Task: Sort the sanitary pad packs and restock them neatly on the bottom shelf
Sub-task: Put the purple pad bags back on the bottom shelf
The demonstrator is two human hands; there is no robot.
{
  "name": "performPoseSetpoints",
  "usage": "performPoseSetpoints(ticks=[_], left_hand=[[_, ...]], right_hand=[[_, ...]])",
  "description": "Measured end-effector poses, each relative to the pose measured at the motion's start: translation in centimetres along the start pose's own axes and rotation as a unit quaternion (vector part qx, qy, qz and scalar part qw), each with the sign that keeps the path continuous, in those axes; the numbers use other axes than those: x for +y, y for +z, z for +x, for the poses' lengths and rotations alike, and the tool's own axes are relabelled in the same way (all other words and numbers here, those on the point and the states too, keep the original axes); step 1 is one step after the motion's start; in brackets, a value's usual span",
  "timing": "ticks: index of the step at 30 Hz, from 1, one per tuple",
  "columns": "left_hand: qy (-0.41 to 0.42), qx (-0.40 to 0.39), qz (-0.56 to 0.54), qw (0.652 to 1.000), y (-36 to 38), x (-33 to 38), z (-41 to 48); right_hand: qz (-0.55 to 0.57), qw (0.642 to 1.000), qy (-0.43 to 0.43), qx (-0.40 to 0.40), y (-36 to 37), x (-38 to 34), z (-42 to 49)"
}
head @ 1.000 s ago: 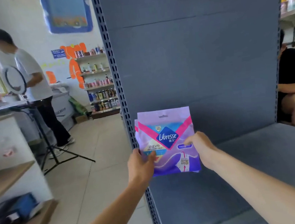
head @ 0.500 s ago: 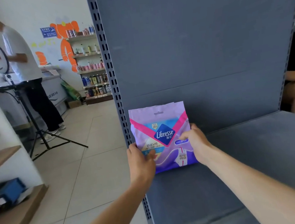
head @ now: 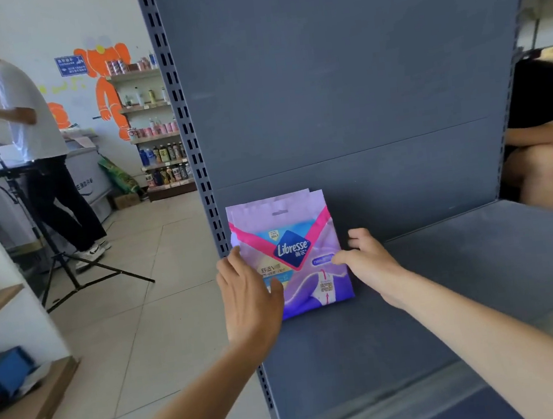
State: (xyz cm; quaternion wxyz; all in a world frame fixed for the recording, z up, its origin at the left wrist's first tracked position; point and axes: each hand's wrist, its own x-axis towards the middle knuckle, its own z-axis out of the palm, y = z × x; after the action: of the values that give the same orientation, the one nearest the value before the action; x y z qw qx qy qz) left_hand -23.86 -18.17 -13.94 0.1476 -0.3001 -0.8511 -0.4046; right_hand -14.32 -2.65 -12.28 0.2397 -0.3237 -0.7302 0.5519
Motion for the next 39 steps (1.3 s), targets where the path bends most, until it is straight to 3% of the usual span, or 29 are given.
performPoseSetpoints(ticks=[3, 6, 11, 16, 21, 23, 27, 31, 39], left_hand=[[0.068, -0.010, 0.041, 0.997, -0.9, 2.6, -1.0], [0.105, -0.128, 0.032, 0.986, -1.0, 6.2, -2.1], [0.178, -0.321, 0.033, 0.930, 1.8, 14.1, -6.0], [0.226, -0.514, 0.031, 0.827, 6.4, 21.7, -12.3], [0.281, -0.636, 0.073, 0.715, 11.4, 27.7, -20.3], [0.300, -0.672, 0.104, 0.669, 13.8, 29.7, -24.0], [0.321, -0.709, 0.137, 0.612, 18.7, 31.7, -30.4], [0.322, -0.731, 0.155, 0.582, 23.9, 32.5, -35.9], [0.304, -0.745, 0.206, 0.557, 33.0, 30.4, -40.4]], right_hand=[[-0.122, 0.992, -0.018, 0.034, -3.1, -0.5, -2.6], [-0.212, 0.976, -0.021, 0.042, -6.5, -0.5, -5.9], [-0.311, 0.950, 0.002, 0.023, -12.9, 1.3, -11.8], [-0.361, 0.929, 0.052, 0.054, -20.6, 5.5, -17.8], [-0.390, 0.907, 0.151, 0.053, -28.4, 11.1, -24.3], [-0.408, 0.891, 0.197, 0.030, -31.2, 14.0, -26.9], [-0.424, 0.855, 0.298, -0.030, -34.8, 19.8, -30.7], [-0.398, 0.842, 0.363, -0.020, -37.4, 26.6, -32.9], [-0.295, 0.838, 0.459, -0.011, -37.2, 37.6, -33.3]])
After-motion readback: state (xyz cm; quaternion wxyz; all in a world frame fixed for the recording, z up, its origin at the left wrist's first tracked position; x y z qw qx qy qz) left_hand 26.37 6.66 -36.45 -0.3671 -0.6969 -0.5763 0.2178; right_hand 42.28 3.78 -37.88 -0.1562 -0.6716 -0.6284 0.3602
